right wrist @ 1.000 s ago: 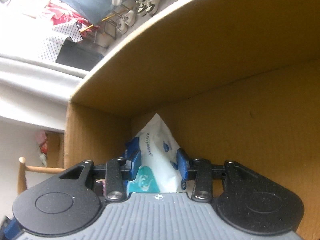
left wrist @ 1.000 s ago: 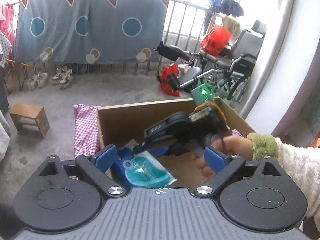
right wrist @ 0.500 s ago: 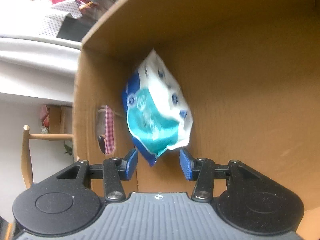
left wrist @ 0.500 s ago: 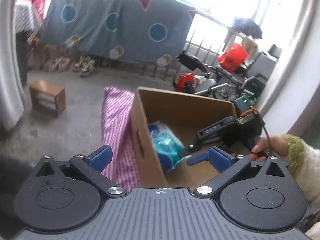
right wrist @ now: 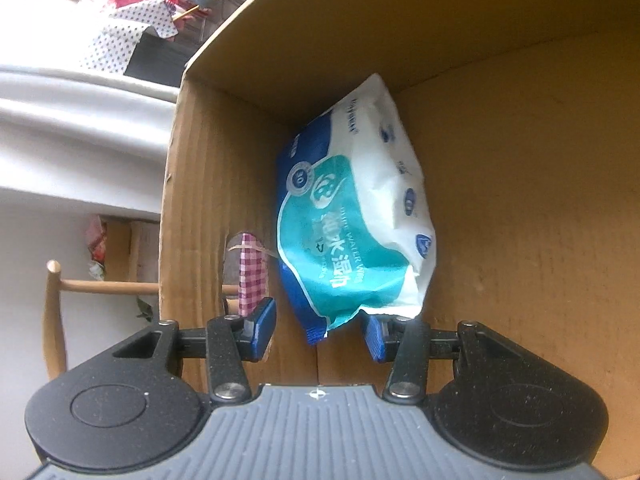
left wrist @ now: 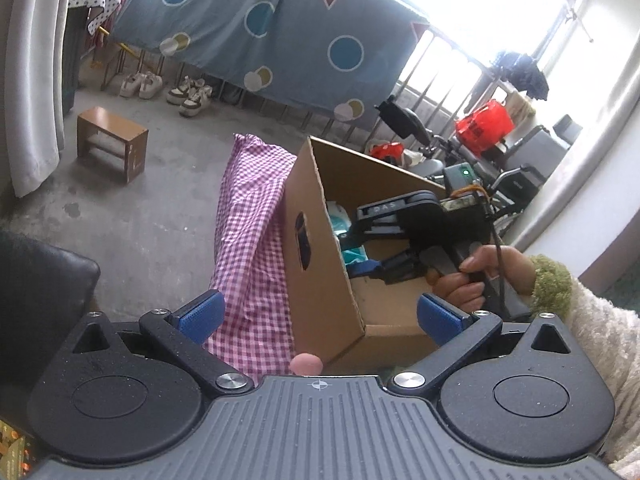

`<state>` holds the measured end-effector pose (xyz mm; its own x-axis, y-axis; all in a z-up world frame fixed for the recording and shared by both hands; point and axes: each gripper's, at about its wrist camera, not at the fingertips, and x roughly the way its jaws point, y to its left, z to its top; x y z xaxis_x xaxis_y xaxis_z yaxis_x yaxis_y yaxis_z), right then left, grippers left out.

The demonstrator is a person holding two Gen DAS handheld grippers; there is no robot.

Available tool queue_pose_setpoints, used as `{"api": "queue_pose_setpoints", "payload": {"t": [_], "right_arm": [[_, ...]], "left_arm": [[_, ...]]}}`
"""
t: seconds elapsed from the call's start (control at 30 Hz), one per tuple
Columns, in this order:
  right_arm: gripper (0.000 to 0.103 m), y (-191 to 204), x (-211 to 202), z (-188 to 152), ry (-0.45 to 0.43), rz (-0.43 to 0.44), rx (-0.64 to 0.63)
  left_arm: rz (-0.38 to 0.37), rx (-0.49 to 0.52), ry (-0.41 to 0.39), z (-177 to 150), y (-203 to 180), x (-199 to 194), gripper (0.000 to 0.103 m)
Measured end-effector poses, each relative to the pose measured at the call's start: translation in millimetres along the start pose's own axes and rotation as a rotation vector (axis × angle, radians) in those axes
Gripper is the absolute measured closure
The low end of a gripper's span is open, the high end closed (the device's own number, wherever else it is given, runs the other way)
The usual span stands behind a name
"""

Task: Organize soft objects
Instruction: 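Open the right gripper to drop the pack inside the box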

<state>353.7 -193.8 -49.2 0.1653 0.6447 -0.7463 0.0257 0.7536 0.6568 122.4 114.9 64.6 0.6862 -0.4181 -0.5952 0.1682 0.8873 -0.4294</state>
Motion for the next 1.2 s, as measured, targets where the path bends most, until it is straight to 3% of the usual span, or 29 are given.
{"api": "queue_pose_setpoints", "payload": {"t": [0.2, 0.37, 0.53, 0.8, 0.97, 1.2], "right_arm": [[0.053, 11.6, -5.3, -6.2, 0.01, 0.008, -0.029], [0.052, 17.7, -42.3, -22.0, -0.046, 0.039, -0.069], [0.051, 13.7, -109.6, -59.4, -0.159, 0.146, -0.098], [0.047, -23.2, -220.2, -153.4, -0.41, 0.294, -0.106], [0.047, -82.5, -241.8, -213.2, -0.53, 0.313, 0.027], [0.048, -165.6, -197.6, -266.9, -0.564, 0.362, 0.357]], "left_arm": [[-0.004, -0.007, -0.011, -5.4, 0.5, -6.2, 0.0], [-0.011, -0.01, -0.017, -8.2, -1.6, -12.9, 0.0], [-0.024, 0.012, -0.032, -11.1, -12.7, -24.2, 0.0], [-0.091, 0.084, -0.067, -20.9, -39.6, -39.3, 0.0], [-0.154, 0.18, -0.022, -28.3, -70.7, -29.2, 0.0], [-0.23, 0.353, 0.096, -57.3, -132.8, 13.0, 0.001]]}}
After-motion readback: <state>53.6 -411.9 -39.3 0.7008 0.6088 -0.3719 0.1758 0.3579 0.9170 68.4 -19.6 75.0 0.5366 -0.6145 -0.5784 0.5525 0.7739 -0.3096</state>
